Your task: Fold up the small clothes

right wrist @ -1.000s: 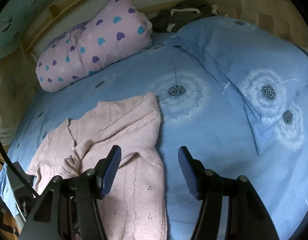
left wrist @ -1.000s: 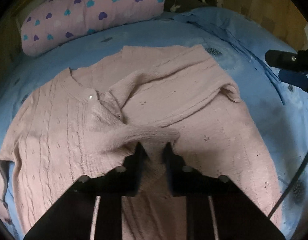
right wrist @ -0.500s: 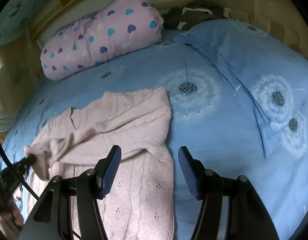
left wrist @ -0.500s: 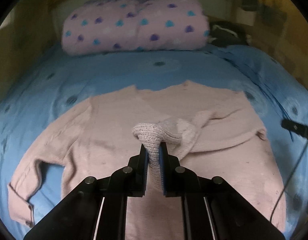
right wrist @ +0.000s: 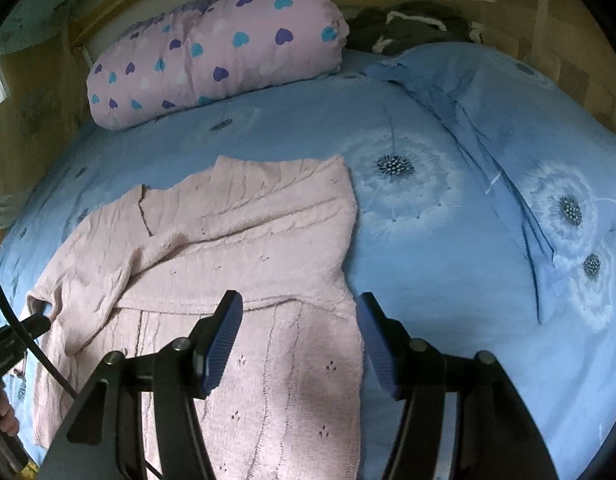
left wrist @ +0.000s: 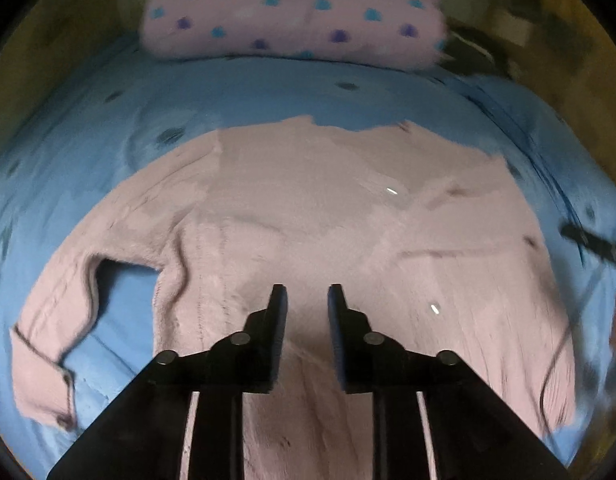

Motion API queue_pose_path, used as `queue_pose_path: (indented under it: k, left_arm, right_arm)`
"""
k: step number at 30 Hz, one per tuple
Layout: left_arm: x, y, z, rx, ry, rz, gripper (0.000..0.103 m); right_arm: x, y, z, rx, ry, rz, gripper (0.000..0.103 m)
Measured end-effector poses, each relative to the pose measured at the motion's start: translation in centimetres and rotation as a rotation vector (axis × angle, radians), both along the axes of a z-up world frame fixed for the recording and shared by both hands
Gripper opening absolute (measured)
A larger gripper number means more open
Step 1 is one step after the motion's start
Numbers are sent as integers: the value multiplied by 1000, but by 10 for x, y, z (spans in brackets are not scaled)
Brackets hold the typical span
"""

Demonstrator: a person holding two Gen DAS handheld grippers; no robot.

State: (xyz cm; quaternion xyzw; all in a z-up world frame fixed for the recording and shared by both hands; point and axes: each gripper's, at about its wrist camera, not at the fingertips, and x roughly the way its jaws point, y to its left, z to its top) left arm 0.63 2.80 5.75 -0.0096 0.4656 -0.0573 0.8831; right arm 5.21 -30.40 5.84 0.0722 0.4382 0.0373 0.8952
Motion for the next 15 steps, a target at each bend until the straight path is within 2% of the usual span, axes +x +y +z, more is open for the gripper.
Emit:
queue_pose_path:
  k: [3, 6, 11, 15]
  left_arm:
    - [-3, -22, -2, 92, 11, -119, 22]
    - [-3, -35, -13, 176, 36, -172, 22]
    - [3, -43, -39, 222, 96, -218, 22]
    - [9, -43, -57, 306, 104, -212, 22]
  right_arm:
    - [1, 3, -3, -8, 12, 4, 62]
    - [1, 6, -5, -13, 19, 9, 62]
    - [2, 8, -7, -22, 23, 19, 62]
    - [2, 7, -7, -18, 23, 12, 62]
